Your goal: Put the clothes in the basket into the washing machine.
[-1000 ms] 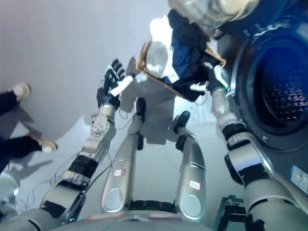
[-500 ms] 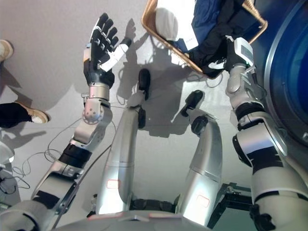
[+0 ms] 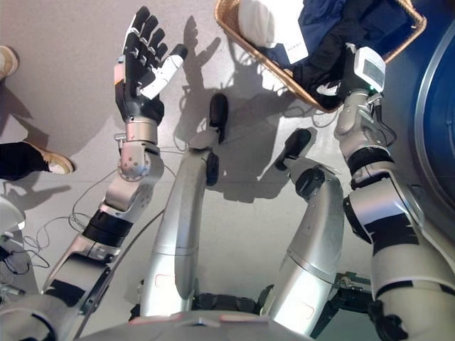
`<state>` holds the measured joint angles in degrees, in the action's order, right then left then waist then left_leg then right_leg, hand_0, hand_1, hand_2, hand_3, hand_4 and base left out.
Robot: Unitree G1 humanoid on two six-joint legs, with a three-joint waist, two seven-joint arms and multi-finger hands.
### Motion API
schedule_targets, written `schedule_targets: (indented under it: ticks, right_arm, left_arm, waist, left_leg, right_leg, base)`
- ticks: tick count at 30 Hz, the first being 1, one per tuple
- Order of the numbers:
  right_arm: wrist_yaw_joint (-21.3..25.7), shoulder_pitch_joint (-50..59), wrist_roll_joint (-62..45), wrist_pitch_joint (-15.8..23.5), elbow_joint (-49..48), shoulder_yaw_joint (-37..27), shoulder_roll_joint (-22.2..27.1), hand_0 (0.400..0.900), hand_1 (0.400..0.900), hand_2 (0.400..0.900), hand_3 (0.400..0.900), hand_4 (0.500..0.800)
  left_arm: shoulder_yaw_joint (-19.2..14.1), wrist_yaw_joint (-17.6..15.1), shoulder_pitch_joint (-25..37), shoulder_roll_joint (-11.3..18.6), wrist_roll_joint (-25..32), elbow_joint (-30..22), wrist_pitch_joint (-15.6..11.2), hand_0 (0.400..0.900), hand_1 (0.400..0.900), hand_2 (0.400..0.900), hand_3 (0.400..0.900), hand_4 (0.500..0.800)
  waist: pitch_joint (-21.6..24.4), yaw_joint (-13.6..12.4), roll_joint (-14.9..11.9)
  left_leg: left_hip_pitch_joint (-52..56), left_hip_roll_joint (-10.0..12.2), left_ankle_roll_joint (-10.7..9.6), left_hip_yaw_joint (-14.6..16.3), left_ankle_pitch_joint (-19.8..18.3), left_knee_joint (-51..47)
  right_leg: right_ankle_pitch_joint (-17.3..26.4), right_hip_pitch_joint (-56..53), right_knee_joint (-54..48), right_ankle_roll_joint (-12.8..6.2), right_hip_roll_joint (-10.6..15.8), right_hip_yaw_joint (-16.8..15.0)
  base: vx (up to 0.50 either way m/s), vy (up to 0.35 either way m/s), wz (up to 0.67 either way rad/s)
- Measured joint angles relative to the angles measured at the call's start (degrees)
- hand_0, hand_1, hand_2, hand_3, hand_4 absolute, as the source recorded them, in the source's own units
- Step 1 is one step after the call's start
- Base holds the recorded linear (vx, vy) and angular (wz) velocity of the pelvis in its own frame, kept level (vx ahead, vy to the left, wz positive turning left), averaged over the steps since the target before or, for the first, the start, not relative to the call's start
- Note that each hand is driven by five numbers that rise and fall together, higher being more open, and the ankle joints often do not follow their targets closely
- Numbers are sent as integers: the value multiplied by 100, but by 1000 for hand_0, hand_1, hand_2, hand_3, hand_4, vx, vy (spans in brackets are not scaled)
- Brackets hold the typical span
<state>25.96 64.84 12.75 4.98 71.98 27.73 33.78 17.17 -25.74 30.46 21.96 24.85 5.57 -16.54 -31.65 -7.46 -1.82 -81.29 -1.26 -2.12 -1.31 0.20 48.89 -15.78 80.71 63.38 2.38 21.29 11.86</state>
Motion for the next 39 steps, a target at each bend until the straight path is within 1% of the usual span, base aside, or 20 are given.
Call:
schedule_targets:
  ticks: [2,7,11,15,16,17,18,19,24,28,32,35,37,39]
  right_arm:
    - [16,19,49,-8,-23,38,47,900,900,900,900,800]
    - [-6,161,404,-14,-35,432,352,900,900,900,900,800]
    - [-146,345,428,-23,22,455,491,900,900,900,900,800]
    - [-307,351,409,-26,117,453,508,900,900,900,900,800]
    - [-342,351,406,-27,130,452,517,776,776,776,776,726]
    - [-383,353,400,-27,147,452,468,602,602,602,602,621]
    - [-405,360,399,-27,166,452,474,516,516,516,516,569]
    - [-432,360,398,-27,169,452,449,400,400,400,400,500]
    - [-538,414,301,-28,196,445,462,400,400,400,400,500]
    - [-777,477,298,-27,226,447,390,400,400,400,400,500]
    - [-783,465,261,-27,222,414,289,400,400,400,400,500]
    - [-792,452,65,-20,154,396,344,400,400,400,400,500]
    - [-769,339,-33,-24,-130,359,424,400,400,400,400,500]
    - [-774,107,-58,-20,-755,354,601,400,400,400,400,500]
  left_arm:
    - [11,-9,-2,36,0,-15,-2,900,900,900,900,800]
    - [63,14,4,131,29,-38,-81,900,900,900,900,800]
    - [124,62,-15,126,160,-37,-111,900,900,900,900,800]
    - [130,144,-8,126,262,-38,-115,900,900,900,900,800]
    - [129,160,-15,127,273,-38,-118,900,900,900,900,800]
    - [128,183,-29,125,280,-37,-118,900,900,900,900,800]
    - [129,228,-44,125,288,-38,-118,900,900,900,900,800]
    - [131,269,-67,125,327,-38,-118,900,900,900,900,800]
    - [131,362,-171,123,456,-37,-117,900,900,900,900,800]
    - [130,382,-172,118,478,-37,-117,900,900,900,900,800]
    - [130,387,-165,115,478,-37,-117,900,900,900,900,800]
    - [114,379,-176,114,477,-38,-116,900,900,900,900,800]
    - [101,361,-172,112,473,-40,-116,900,900,900,900,800]
    - [59,348,-194,112,468,-41,-115,900,900,900,900,800]
  waist:
    - [2,-29,7]
    - [3,-56,33]
    - [3,-95,53]
    - [4,-155,64]
    - [4,-176,64]
    - [4,-189,65]
    - [4,-193,65]
    - [4,-193,66]
    - [5,-205,67]
    - [7,-264,79]
    - [7,-313,82]
    - [7,-312,82]
    - [8,-299,80]
    - [8,-243,80]
  left_leg:
    - [-45,-2,-7,-9,-34,89]
    - [-277,-37,-37,-38,-140,404]
    - [-435,-73,-70,-88,-184,587]
    - [-450,-81,-84,-101,-231,724]
    - [-452,-80,-96,-114,-245,759]
    - [-455,-83,-103,-135,-253,782]
    - [-455,-84,-103,-139,-253,782]
    - [-455,-85,-103,-141,-253,785]
    - [-455,-85,-107,-145,-255,801]
    - [-455,-83,-119,-157,-311,932]
    - [-454,-81,-125,-170,-328,981]
    - [-453,-79,-126,-164,-329,967]
    - [-453,-77,-125,-156,-328,952]
    - [-433,-74,-115,-147,-319,891]
  right_leg:
    - [-39,29,74,7,6,-4]
    - [-191,245,410,48,88,-43]
    - [-275,391,609,86,138,-50]
    - [-346,393,758,101,180,-53]
    - [-352,391,776,107,180,-52]
    - [-353,386,787,108,179,-46]
    - [-353,384,788,108,182,-39]
    - [-353,384,793,108,185,-37]
    - [-356,383,814,114,187,-34]
    - [-419,363,937,174,203,-35]
    - [-449,359,975,162,203,-36]
    - [-448,358,962,161,203,-37]
    - [-448,361,943,162,200,-40]
    - [-437,342,889,165,192,-28]
  base:
    - [-2,-8,6]
    - [-17,-10,6]
    - [-1,-1,1]
    - [0,0,0]
    - [0,0,0]
    - [0,0,0]
    - [0,0,0]
    - [0,0,0]
    - [-2,-8,2]
    - [-5,0,-1]
    - [-1,1,-1]
    - [-8,-3,-5]
    - [-18,11,-13]
    - [-21,18,-15]
